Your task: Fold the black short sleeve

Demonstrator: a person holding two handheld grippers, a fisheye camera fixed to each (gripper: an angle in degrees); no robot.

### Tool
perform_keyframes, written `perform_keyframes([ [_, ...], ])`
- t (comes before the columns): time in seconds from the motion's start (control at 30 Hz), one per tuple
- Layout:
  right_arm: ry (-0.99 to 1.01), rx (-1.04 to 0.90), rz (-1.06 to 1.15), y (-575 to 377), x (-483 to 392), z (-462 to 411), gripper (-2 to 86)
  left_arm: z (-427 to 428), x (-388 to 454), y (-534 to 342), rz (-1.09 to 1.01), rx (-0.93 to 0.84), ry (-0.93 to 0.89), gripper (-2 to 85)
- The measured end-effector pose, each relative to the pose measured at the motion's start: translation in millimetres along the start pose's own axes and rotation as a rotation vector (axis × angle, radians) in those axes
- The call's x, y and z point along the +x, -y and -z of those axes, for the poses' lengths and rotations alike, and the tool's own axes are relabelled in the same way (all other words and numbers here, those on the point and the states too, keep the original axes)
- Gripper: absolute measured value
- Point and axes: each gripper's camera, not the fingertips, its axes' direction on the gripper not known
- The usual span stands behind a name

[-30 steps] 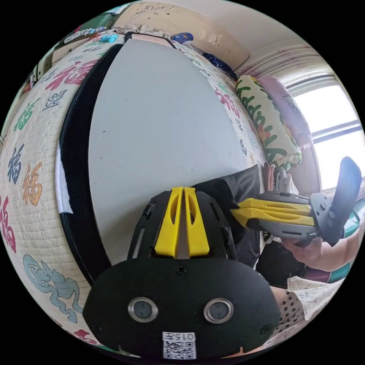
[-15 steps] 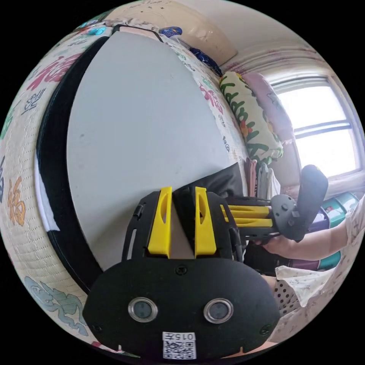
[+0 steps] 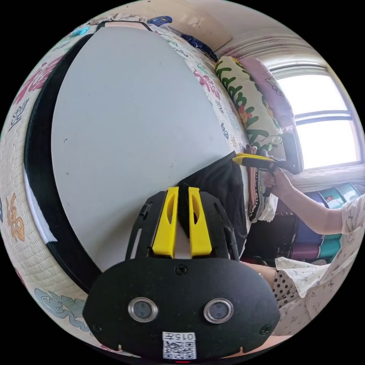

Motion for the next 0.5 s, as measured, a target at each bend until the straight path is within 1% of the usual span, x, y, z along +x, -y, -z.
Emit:
perform_keyframes([
  [0.1, 0.114, 0.022, -0.09, -15, -2, 16, 9.5, -4, -23, -23, 0.024, 0.079, 0.01, 1.8],
  [0.13, 0.19, 0.012, -0.131, -21, -1, 25, 7.2, -4, -28, -32, 0.02, 0.109, 0.008, 1.5],
  [0.17, 0.286, 0.05, -0.15, -32, -1, 42, 5.5, -4, -29, -41, 0.002, 0.129, 0.025, 1.2],
  [0.2, 0.318, 0.079, -0.158, -39, -3, 52, 5.0, -4, -28, -45, -0.014, 0.14, 0.038, 1.1],
  [0.23, 0.356, 0.138, -0.145, -53, -10, 76, 4.3, 0, -24, -54, -0.049, 0.178, 0.055, 0.9],
  [0.3, 0.371, 0.23, -0.091, -77, -26, 118, 3.6, 11, -19, -67, -0.105, 0.254, 0.043, 0.7],
  [0.37, 0.402, 0.36, -0.003, -114, -47, 178, 3.1, 33, -8, -84, -0.185, 0.363, 0.015, 0.5],
  [0.5, 0.422, 0.498, 0.076, -177, -77, 256, 2.6, 57, 17, -113, -0.343, 0.474, -0.022, 0.5],
])
